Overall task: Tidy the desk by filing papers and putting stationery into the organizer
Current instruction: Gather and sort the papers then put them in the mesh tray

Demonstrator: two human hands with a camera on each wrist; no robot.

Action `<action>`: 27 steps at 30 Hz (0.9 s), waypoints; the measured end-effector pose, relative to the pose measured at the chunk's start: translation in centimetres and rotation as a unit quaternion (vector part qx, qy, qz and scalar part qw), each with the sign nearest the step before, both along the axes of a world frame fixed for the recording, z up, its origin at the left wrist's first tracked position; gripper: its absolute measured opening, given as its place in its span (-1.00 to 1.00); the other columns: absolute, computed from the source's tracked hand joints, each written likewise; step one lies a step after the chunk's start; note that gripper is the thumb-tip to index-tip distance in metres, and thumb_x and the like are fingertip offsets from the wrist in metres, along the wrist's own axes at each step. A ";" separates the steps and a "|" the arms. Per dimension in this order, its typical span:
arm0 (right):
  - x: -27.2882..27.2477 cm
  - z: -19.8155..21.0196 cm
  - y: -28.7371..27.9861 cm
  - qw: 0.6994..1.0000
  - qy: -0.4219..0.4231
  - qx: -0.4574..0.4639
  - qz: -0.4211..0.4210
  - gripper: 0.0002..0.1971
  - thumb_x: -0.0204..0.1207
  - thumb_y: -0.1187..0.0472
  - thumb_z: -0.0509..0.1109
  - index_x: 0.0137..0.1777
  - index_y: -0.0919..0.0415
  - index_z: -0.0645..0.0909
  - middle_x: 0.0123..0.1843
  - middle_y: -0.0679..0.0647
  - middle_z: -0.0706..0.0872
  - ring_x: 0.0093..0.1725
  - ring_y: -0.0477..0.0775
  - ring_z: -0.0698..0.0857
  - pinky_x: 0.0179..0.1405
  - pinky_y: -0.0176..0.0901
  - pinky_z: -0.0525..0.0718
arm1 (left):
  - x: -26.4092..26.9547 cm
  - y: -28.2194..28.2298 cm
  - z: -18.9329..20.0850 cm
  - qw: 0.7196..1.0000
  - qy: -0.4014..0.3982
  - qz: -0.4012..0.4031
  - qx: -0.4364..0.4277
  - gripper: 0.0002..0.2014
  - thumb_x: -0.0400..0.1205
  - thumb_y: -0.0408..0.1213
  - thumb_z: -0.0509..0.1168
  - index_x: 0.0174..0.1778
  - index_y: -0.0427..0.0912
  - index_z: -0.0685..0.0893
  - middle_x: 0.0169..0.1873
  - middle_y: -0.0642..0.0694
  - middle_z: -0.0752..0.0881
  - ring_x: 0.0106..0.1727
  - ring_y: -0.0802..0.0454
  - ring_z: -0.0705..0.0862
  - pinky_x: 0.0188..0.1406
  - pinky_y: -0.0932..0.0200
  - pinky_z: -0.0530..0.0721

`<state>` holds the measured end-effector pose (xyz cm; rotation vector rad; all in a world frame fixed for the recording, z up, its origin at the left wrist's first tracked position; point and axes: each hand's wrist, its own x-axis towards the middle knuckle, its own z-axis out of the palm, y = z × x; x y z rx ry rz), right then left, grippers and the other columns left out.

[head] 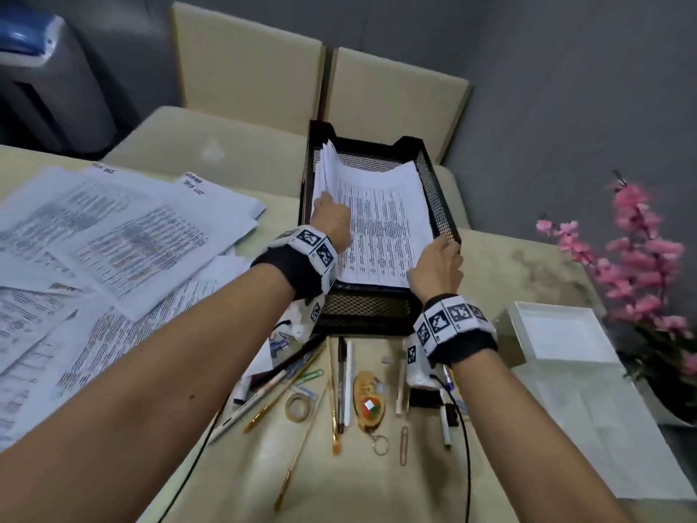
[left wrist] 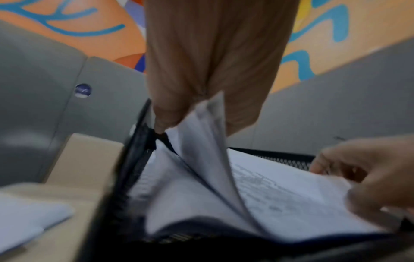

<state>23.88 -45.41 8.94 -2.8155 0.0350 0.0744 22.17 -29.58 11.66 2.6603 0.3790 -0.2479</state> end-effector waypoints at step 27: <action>-9.7 -11.8 34.7 0.915 0.278 0.289 -0.044 -0.49 0.48 0.21 0.39 0.35 0.43 0.35 0.30 0.38 0.56 0.25 0.33 0.60 0.10 -0.03 0.55 | -23.5 35.0 -15.5 0.968 0.203 0.143 0.036 -0.04 0.38 0.47 0.13 0.64 0.15 -0.04 0.66 -0.20 -0.05 0.65 -0.34 0.00 0.53 -0.44 0.10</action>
